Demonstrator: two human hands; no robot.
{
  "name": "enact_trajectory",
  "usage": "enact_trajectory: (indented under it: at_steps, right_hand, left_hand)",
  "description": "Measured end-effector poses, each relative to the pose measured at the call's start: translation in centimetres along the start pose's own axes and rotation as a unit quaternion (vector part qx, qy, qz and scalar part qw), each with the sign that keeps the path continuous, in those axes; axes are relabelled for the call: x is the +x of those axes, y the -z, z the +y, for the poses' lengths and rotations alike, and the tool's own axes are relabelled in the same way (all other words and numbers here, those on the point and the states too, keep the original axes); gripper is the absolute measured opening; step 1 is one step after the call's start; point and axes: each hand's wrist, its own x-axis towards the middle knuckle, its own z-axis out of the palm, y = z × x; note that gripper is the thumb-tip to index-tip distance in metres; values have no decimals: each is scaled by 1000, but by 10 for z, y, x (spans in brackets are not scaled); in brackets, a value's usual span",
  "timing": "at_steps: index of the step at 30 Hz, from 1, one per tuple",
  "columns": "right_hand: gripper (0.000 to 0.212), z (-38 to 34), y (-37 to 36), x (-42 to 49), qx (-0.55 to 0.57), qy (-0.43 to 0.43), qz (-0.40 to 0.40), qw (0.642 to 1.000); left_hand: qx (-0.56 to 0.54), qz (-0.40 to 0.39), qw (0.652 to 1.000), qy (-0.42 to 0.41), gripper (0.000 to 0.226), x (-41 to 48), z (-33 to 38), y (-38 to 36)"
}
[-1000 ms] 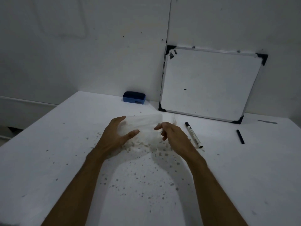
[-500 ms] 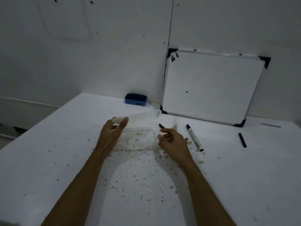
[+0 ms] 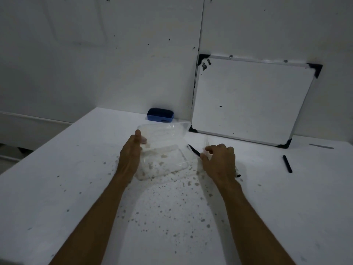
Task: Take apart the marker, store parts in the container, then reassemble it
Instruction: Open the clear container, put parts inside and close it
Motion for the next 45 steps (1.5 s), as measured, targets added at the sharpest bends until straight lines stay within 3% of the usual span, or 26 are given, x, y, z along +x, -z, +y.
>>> enact_trajectory:
  at_steps: [3,7,16,22,26,31,36,42,45]
  right_hand:
    - [27,0,-6,6,-39,13,-27,999]
    - [24,1,-11,6,-9,2,-25,1000]
    - [20,3,-4,-6,154,-61,6,986]
    - [12,-3,20,-12,231,-19,-7,973]
    - [14,-13,34,-15,259,24,-61,964]
    - [10,-31,35,-14,229,91,-129,961]
    - [14,-42,28,-3,163,128,-154,966]
    - [15,-54,13,17,35,162,-197,966]
    - [22,-58,9,23,33,156,-208,965]
  left_hand:
    - [-20,9,1000,1,60,3,-1,-1]
    - [4,8,999,-41,38,0,-4,1]
    - [35,-44,997,-56,26,-2,-7,8]
    - [-15,-54,998,-16,25,-1,-5,10]
    - [-91,-25,995,11,25,2,0,14]
    - [-189,21,980,57,18,8,-4,21]
    - [-284,57,952,102,25,13,-7,27]
    - [-305,73,939,141,25,16,-6,28]
    - [-300,68,941,142,25,16,-5,27]
